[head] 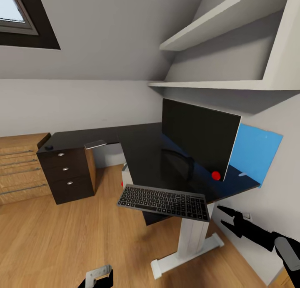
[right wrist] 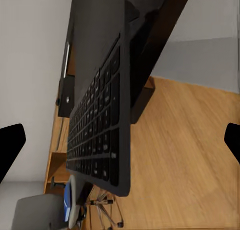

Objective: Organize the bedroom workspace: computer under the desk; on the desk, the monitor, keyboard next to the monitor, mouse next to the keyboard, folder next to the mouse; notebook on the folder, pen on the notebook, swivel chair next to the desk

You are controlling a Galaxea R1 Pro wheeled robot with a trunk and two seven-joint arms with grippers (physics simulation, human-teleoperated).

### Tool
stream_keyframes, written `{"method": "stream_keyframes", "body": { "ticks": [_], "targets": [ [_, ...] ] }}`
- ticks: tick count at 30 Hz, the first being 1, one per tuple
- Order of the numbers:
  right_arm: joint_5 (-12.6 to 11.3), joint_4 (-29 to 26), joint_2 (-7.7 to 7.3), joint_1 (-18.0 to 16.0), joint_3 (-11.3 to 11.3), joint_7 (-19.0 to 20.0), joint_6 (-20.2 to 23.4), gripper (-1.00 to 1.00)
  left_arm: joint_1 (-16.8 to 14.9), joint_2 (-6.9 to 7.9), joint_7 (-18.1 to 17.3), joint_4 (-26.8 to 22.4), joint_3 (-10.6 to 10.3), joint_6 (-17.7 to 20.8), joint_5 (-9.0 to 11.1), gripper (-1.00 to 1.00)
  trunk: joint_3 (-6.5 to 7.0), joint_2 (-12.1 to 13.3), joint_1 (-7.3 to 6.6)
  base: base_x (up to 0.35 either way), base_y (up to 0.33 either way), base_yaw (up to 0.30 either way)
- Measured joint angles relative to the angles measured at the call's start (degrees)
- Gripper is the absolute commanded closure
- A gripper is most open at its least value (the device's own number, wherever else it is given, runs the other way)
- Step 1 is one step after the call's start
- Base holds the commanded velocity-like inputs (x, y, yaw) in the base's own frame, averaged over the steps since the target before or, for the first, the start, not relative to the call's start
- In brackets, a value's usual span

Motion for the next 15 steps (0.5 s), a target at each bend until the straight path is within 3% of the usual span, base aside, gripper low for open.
{"method": "stream_keyframes", "body": {
  "ticks": [7, 15],
  "targets": [
    [-0.1, 0.9, 0.0, 0.0, 0.2, 0.1, -0.3, -1.0, 0.0, 0.03, 0.0, 0.2, -0.1, 0.0, 0.1, -1.0, -1.26, -2.8, 1.54, 0.0, 0.0, 0.0],
    [-0.1, 0.9, 0.0, 0.0, 0.2, 0.1, -0.3, -1.0, 0.0, 0.02, -0.1, 1.9, 0.1, 0.1, 0.2, -1.0, -1.26, -2.8, 1.55, 0.003, 0.0, 0.0]
  ]
}}
